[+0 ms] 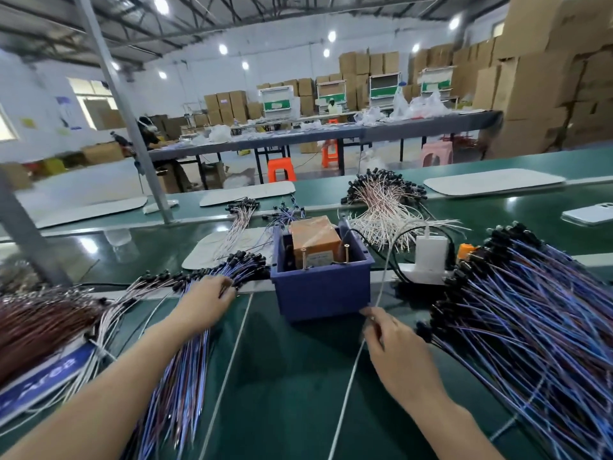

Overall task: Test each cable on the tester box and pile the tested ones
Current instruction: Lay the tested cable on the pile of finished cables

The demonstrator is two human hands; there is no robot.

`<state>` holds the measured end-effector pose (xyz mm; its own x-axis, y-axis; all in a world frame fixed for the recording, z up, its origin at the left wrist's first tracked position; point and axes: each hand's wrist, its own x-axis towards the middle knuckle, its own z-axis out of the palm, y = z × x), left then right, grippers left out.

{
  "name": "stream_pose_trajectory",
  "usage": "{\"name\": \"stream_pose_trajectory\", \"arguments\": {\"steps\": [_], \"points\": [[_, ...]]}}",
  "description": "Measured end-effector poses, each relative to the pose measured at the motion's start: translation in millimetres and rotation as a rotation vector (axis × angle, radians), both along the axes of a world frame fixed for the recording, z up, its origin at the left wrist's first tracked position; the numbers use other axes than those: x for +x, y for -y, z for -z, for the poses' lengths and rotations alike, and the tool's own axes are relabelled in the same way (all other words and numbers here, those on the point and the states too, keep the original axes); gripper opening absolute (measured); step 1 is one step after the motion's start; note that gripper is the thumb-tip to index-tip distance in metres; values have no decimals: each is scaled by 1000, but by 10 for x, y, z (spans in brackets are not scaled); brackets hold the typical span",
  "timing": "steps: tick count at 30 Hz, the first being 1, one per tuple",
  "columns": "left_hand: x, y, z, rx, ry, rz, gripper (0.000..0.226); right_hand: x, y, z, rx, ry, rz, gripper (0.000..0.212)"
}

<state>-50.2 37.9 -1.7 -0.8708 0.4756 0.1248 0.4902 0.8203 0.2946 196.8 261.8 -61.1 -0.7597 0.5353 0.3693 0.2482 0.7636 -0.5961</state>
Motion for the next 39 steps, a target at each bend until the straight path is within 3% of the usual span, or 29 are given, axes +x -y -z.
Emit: {"name": "stream_pose_trajectory", "arguments": {"steps": [7,12,21,26,29,32,36,39], "points": [[-297,-221,103,-74,-140,-247,32,29,-179,8,-525,-198,-7,27],[-416,-305,170,-64,-141,-287,28,5,-224,-14,-638,-258,8,28],[-378,-378,143,-78,-124,-330,22,15,-226,-27,-665,-262,3,28],[-274,-326,59,379,-147,-385,25,24,-227,-36,-686,-267,-4,29],[-184,-276,-222,778,-203,-240,19,24,-228,-42,-724,-285,-8,29],[22,-247,-643,1072,-400,-113,10,23,-222,-65,-781,-315,-33,28],[350,-280,-949,1150,-600,-12,30,18,-229,-87,-868,-354,-50,27],[411,-342,-977,1173,-529,12,16,28,-243,-92,-903,-376,-55,27]]}}
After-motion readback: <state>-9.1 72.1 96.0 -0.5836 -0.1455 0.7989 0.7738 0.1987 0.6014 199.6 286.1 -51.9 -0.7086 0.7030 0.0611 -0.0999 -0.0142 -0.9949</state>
